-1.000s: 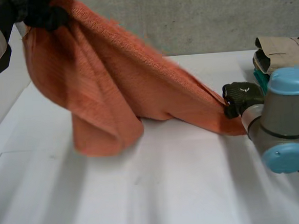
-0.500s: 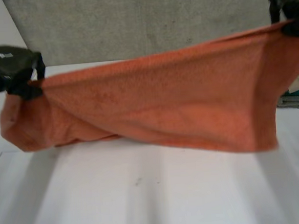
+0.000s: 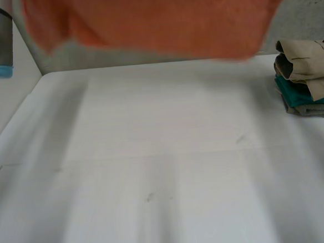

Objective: Fold the laundry.

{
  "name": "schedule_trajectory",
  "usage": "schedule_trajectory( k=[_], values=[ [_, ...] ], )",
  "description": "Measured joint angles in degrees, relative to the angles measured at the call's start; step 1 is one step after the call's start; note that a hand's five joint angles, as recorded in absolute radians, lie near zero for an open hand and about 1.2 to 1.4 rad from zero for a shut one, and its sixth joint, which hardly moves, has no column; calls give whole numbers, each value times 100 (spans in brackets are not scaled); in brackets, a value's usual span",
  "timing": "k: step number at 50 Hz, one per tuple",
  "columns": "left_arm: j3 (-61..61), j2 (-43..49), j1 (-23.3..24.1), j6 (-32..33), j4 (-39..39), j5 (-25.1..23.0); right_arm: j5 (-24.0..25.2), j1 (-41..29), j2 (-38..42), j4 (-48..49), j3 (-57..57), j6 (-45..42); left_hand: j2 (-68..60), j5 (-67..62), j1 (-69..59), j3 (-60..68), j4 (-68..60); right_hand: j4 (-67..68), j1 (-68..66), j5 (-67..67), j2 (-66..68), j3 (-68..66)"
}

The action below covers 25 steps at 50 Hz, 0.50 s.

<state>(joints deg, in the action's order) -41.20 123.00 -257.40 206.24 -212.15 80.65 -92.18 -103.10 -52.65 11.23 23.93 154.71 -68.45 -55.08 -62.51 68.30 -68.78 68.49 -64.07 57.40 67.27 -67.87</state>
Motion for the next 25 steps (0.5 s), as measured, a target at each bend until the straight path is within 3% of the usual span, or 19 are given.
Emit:
schedule_trajectory(
  k=[5,12,20,25],
  values=[
    [-300,-6,-28,-338,68,115,44,1,-204,137,541,-6,0,0,0,0,0,0,0,0,0,0],
    [-1290,13,-81,-415,386,87,196,1,-166,-412,1409,-84,0,0,0,0,0,3,0,0,0,0],
    [-2814,31,-80,-271,487,-52,305,-97,359,-1337,2278,-380,-2,0,0,0,0,7,0,50,0,0],
    [-3906,-21,-76,175,558,-93,325,-170,481,-1708,3079,-506,-4,-87,0,0,0,10,0,65,0,0]
  ],
)
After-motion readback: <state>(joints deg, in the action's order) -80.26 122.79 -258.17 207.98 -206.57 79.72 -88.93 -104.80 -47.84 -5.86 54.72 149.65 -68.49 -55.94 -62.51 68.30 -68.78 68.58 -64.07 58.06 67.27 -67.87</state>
